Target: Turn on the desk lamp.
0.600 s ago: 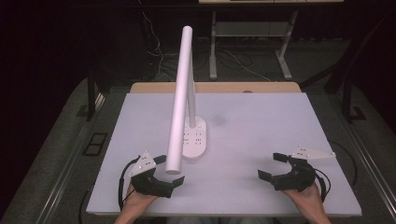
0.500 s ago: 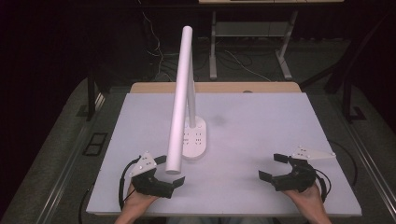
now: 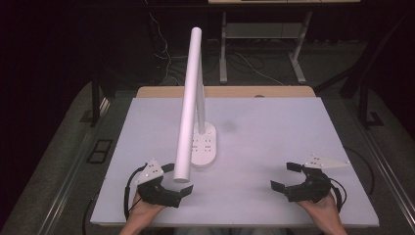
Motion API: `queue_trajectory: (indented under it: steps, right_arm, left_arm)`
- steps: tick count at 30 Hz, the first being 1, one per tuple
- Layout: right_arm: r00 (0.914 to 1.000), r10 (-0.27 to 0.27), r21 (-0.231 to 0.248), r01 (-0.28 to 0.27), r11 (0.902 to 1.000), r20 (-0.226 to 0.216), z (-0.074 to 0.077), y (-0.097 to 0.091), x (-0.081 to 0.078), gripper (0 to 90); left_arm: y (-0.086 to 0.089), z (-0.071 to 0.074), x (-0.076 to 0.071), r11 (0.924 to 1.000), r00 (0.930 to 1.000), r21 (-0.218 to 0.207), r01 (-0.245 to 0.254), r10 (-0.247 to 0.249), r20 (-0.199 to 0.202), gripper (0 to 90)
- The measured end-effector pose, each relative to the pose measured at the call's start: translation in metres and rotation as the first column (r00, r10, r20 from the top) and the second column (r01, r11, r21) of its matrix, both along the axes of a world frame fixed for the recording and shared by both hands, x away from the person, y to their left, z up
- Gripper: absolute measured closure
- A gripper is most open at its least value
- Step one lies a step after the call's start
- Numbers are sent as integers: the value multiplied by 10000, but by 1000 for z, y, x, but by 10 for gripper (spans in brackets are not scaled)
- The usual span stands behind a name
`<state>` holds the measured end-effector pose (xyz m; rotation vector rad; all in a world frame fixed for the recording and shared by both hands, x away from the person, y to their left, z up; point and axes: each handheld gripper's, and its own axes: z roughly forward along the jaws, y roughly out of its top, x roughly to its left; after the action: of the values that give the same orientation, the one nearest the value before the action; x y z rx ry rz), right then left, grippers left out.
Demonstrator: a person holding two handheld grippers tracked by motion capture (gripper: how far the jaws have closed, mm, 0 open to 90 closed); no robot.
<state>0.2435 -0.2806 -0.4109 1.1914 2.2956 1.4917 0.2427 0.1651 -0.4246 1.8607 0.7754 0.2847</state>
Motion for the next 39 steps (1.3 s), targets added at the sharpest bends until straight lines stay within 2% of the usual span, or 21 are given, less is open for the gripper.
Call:
queue_trajectory:
  steps: [7, 10, 16, 24, 28, 39]
  right_arm:
    - [10000, -54, -14, 54, 10000, -78, 1, -1, -1, 6]
    - [10000, -71, 4, 71, 10000, 69, 3, -2, -1, 6]
    - [10000, 34, -78, -34, 10000, 29, 6, -2, -1, 6]
    - [9970, 577, -156, -585, 9982, -511, 12, -3, 5, 5]
    - [9962, 753, -376, -770, 9963, -446, 15, -1, 8, 5]
    - [9953, 921, -562, -937, 9940, -303, 31, 7, 21, 5]
  left_arm:
    - [-2, 0, -1, 10000, 10000, 30, 60, -60, -17, 0]
    - [-2, -1, -1, 10000, 10000, 23, 47, -47, -65, 0]
    - [-1, -2, 0, 10000, 9999, 53, 41, -40, -111, 0]
    - [-3, -3, 0, 9997, 9998, 154, 173, -171, -122, 0]
    - [-3, -3, 1, 9999, 9998, 97, 117, -116, -148, 0]
    - [-2, -2, 1, 10000, 9999, 78, 51, -50, -116, 0]
